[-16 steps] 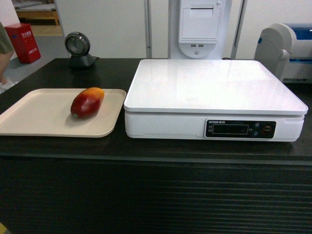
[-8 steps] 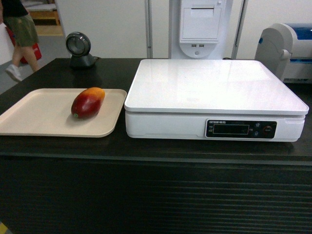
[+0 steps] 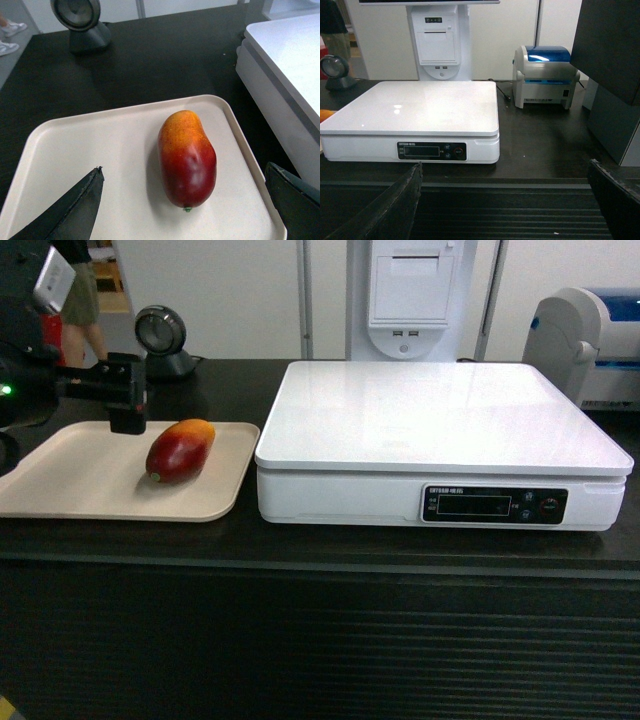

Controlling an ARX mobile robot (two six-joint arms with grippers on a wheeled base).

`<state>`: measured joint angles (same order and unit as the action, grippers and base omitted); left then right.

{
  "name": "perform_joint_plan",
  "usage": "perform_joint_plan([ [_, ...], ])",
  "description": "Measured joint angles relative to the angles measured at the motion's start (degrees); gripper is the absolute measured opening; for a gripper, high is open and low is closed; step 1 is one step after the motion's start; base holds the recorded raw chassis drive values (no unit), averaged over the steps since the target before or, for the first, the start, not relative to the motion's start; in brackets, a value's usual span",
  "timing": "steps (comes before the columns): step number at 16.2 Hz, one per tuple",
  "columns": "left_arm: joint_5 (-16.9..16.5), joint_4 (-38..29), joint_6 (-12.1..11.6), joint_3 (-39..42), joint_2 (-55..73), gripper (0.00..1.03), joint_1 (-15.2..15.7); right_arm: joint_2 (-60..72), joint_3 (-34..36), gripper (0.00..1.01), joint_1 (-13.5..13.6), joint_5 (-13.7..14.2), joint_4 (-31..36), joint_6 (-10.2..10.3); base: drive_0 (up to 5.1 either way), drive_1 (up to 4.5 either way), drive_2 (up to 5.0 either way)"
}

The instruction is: Place dark red mango on scale at checkout

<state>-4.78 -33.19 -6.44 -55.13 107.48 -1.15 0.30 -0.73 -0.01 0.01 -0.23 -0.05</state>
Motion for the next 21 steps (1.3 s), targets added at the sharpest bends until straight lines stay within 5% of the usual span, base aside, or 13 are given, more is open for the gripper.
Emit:
perform_joint_plan([
  [9, -1.84, 18.43, 1.92, -25.88, 16.41, 0.98, -2.19, 0.0, 0.0, 0.98, 0.0, 0.0, 0.0, 0.0, 0.0, 0.0, 0.0],
  [14, 0.74, 21.44, 0.46, -32.39, 22.05, 0.98, -1.99, 0.0, 0.0, 0.98, 0.0, 0.0, 0.0, 0.0, 0.0, 0.0, 0.0],
  [21, -1.27, 23.78, 1.42, -35.93, 25.46, 0.98, -1.22, 0.0, 0.0, 0.98, 0.0, 0.0, 0.0, 0.0, 0.0, 0.0, 0.0],
])
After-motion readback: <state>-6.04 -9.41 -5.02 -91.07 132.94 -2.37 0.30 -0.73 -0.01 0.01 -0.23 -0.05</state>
